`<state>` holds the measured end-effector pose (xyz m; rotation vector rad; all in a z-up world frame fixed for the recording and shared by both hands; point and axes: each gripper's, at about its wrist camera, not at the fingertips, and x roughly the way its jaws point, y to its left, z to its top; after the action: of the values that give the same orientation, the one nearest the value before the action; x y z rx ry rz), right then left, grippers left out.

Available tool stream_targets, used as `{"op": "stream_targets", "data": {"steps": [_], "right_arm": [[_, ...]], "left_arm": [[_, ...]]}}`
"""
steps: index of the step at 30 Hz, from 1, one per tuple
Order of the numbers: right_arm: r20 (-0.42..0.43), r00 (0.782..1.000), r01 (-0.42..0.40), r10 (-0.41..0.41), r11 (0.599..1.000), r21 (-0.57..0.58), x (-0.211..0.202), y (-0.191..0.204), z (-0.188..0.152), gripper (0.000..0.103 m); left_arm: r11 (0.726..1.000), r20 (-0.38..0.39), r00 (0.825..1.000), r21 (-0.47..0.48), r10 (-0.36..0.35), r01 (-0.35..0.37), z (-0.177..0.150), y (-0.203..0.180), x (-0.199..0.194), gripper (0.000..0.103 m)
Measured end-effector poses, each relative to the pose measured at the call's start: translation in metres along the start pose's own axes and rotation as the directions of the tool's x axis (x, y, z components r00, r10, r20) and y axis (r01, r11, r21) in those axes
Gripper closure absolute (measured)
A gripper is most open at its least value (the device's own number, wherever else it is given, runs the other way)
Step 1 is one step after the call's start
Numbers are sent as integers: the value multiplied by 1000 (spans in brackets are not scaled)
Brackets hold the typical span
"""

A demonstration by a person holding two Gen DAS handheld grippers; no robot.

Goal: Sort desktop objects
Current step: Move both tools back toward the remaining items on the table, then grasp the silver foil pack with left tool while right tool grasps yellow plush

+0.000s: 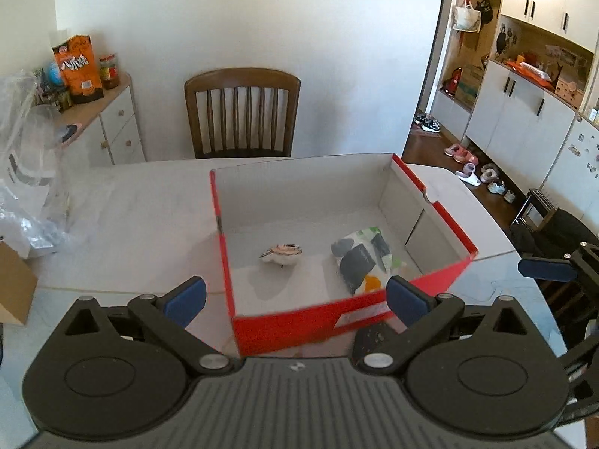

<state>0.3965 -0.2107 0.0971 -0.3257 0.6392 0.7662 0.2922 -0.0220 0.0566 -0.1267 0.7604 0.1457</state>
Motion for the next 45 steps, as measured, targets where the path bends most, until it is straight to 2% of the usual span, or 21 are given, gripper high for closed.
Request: {"op": "stream_targets", "data": {"steps": [8, 10, 20, 29, 35, 45], "right_arm": [[-23, 1000, 15, -13, 998, 57, 0, 15, -20, 6], [-26, 1000, 18, -16, 998, 68, 0, 19, -24, 7], [-49, 997, 65, -59, 989, 130, 14, 36, -37, 11], [-102, 988, 131, -113, 973, 188, 38, 42, -48, 19], [-128, 983, 159, -134, 964, 214, 51, 44, -49, 20], [-161, 978, 166, -132, 961, 220, 65, 44, -52, 26]], "left_arm": [[997, 40, 999, 83, 7, -11, -37, 3, -24, 0], [996, 37, 999, 91, -12, 9, -45, 6, -26, 0], [984, -8, 997, 163, -74, 74, -92, 19, -31, 0], [957, -43, 992, 262, -120, 127, -135, 24, -27, 0], [953, -94, 989, 270, -113, 135, -156, 32, -12, 1], [940, -159, 974, 276, -160, 199, -178, 32, 7, 1]]}}
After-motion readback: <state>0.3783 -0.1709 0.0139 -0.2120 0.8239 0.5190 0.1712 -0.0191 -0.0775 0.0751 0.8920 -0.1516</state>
